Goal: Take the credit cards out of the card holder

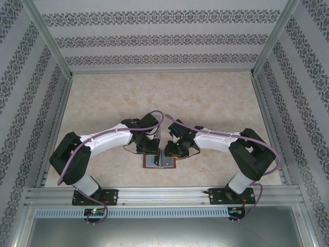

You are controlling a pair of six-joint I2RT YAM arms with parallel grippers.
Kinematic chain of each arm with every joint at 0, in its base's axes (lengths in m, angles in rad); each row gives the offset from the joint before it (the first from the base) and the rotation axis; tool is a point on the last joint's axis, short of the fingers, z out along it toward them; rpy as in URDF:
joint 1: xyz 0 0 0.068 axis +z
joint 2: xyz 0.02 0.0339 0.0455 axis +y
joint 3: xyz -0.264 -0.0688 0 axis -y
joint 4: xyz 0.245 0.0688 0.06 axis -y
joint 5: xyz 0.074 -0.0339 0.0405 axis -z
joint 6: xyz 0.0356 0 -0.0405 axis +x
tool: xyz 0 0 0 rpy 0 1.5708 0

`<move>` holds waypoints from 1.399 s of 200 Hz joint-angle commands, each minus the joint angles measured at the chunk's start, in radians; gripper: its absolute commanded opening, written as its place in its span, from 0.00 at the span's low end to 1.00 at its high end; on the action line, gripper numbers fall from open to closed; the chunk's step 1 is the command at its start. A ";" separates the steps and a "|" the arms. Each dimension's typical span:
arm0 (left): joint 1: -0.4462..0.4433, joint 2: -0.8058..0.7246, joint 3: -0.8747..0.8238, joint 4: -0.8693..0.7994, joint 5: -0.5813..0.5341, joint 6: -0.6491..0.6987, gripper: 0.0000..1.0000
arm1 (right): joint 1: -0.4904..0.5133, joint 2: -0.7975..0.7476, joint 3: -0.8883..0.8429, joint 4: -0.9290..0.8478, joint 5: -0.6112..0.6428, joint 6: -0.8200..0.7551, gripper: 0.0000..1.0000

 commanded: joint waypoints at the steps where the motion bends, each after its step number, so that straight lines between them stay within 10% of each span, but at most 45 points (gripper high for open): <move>1: 0.003 -0.044 0.045 -0.082 -0.020 0.125 0.00 | -0.001 -0.005 0.009 -0.059 0.046 -0.025 0.33; 120: 0.062 -0.009 0.248 -0.287 -0.300 0.448 0.00 | -0.052 -0.088 -0.009 -0.098 0.061 -0.052 0.33; 200: 0.065 -0.005 0.334 -0.281 -0.317 1.160 0.00 | -0.088 -0.127 -0.006 -0.131 0.062 -0.081 0.33; 280: 0.163 0.158 0.548 -0.403 -0.322 1.554 0.00 | -0.120 -0.157 -0.009 -0.160 0.058 -0.102 0.33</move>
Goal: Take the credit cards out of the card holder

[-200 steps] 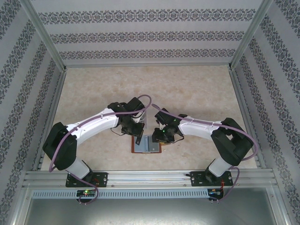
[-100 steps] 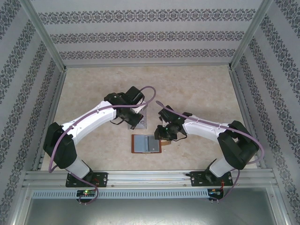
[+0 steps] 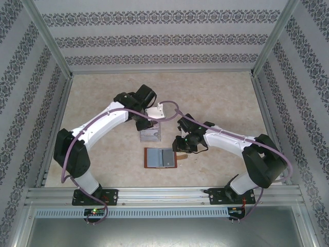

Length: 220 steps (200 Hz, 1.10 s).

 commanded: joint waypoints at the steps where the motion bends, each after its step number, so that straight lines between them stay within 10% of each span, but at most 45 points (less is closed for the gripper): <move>1: 0.026 0.059 0.078 -0.106 -0.020 0.207 0.00 | -0.014 -0.028 -0.008 -0.031 0.016 -0.021 0.33; 220: 0.095 0.515 0.570 -0.418 0.005 0.376 0.00 | -0.069 -0.063 -0.036 -0.046 0.019 -0.011 0.33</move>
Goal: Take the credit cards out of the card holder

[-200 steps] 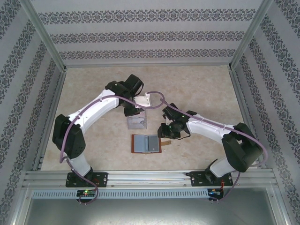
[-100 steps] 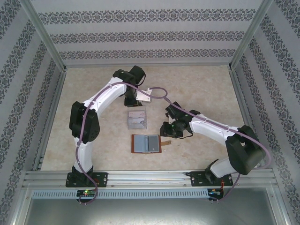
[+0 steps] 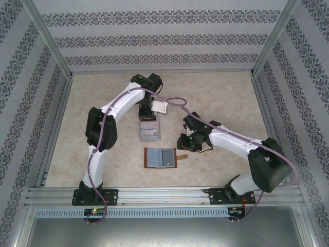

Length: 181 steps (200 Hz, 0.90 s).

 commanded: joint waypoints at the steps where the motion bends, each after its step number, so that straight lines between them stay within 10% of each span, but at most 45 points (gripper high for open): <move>1: 0.005 0.025 0.041 -0.091 0.036 0.029 0.00 | -0.010 -0.007 -0.016 -0.010 0.012 -0.008 0.33; 181: 0.005 0.113 0.217 -0.041 -0.014 -0.037 0.31 | -0.012 -0.031 -0.029 -0.014 0.019 0.006 0.33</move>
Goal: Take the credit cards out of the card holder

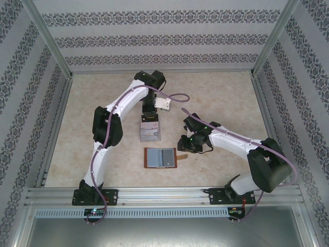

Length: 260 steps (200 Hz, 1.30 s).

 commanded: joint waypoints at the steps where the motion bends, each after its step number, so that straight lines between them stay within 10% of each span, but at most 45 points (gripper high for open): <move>1: 0.004 -0.007 0.025 0.009 -0.014 -0.015 0.31 | -0.012 -0.030 -0.010 -0.014 0.019 0.004 0.33; 77: 0.005 -0.008 -0.014 0.057 -0.024 -0.049 0.13 | -0.010 -0.041 -0.013 -0.015 0.017 0.008 0.34; 202: 0.002 -0.049 -0.079 0.120 -0.034 -0.086 0.22 | -0.009 -0.046 -0.018 -0.011 0.014 0.010 0.34; 260: -0.014 -0.136 -0.096 0.269 -0.051 -0.407 0.22 | -0.009 -0.020 -0.006 -0.001 0.022 0.001 0.34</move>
